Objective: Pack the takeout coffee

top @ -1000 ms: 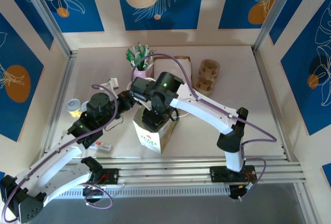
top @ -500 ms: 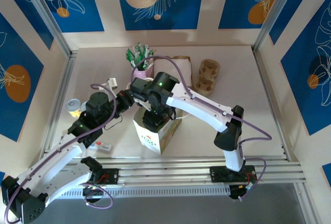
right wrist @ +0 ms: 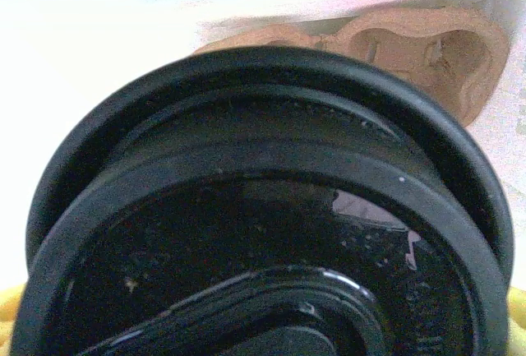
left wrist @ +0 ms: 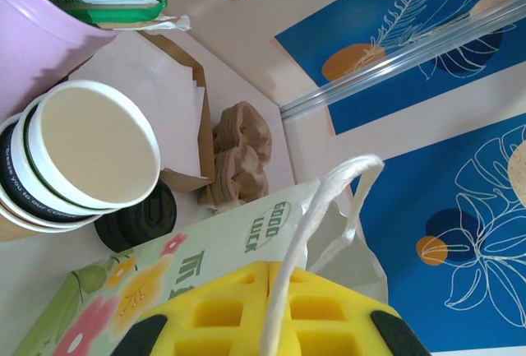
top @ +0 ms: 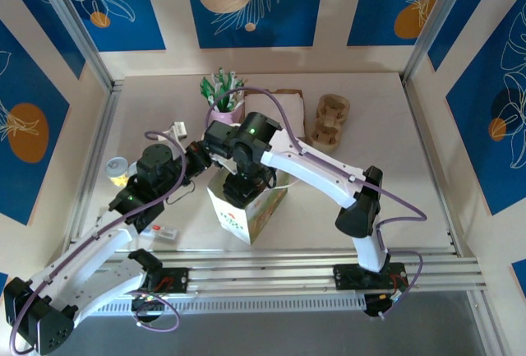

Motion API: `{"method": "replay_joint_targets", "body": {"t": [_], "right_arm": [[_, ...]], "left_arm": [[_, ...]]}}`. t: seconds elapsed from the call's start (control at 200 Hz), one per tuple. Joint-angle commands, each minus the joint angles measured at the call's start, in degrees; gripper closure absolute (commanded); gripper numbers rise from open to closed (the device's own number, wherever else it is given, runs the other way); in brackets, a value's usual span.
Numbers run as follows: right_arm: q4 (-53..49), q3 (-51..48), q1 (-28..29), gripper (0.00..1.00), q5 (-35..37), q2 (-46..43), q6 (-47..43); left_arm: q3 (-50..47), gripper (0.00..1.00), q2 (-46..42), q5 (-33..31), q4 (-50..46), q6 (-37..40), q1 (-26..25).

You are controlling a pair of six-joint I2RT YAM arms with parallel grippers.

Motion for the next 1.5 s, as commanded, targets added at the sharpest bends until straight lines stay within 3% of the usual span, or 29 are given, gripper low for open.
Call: {"method": "replay_joint_targets", "body": {"t": [0.0, 0.32, 0.5, 0.81, 1.491], "right_arm": [[-1.11, -2.09, -0.01, 0.23, 0.09, -1.03, -1.12], [-0.45, -1.83, 0.95, 0.23, 3.81, -2.01, -1.05], [0.48, -1.18, 0.96, 0.23, 1.88, -2.97, -1.55], [1.52, -3.92, 1.44, 0.22, -0.03, -1.41, -2.91], [2.38, -0.41, -1.14, 0.23, -2.76, 2.41, -4.38]], "left_arm": [[1.46, 1.0, -0.52, 0.51, -0.19, -0.08, 0.75], [1.76, 1.0, -2.3, 0.31, -4.03, 0.28, 4.62], [2.19, 1.0, -1.76, 1.67, -4.2, -0.22, 6.97], [2.2, 1.0, -1.13, 2.71, -3.61, -0.83, 7.86], [2.28, 1.0, -0.32, 5.99, -1.47, -2.92, 7.96]]}}
